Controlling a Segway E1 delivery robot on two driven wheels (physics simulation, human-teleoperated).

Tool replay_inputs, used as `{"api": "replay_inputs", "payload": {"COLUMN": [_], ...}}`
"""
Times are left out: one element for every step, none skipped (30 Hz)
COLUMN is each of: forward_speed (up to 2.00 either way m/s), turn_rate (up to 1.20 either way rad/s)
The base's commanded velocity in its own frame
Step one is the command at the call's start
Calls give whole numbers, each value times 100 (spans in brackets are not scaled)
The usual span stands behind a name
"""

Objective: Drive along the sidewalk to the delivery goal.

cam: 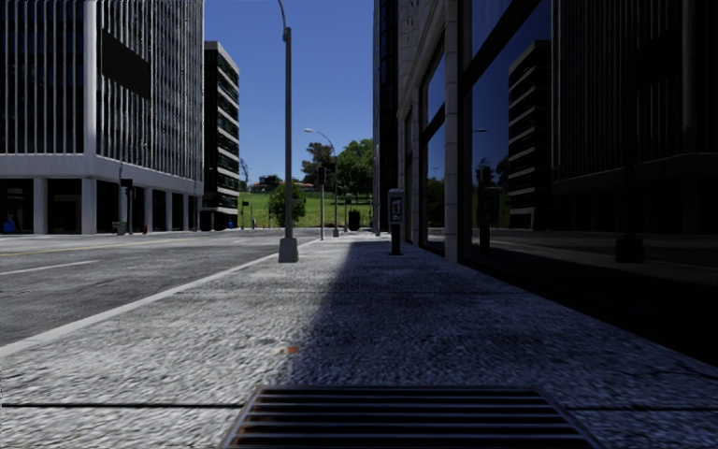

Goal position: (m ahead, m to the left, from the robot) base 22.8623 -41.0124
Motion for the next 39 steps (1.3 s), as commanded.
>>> {"api": "replay_inputs", "payload": {"forward_speed": [200,200,200,200,200,200,200,200,200,200,200,200,200,200,200,200,200,200,200,200,200,200,200,200,200,200,200,200,200,200,200,200,200,200,200,200,200,200,200], "turn_rate": [0,0,0,0,0,0,0,0,0,0,0,0,0,0,0,0,0,0,0,0,0,0,0,0,0,0,0,0,0,0,0,0,0,0,0,0,0,0,0]}}
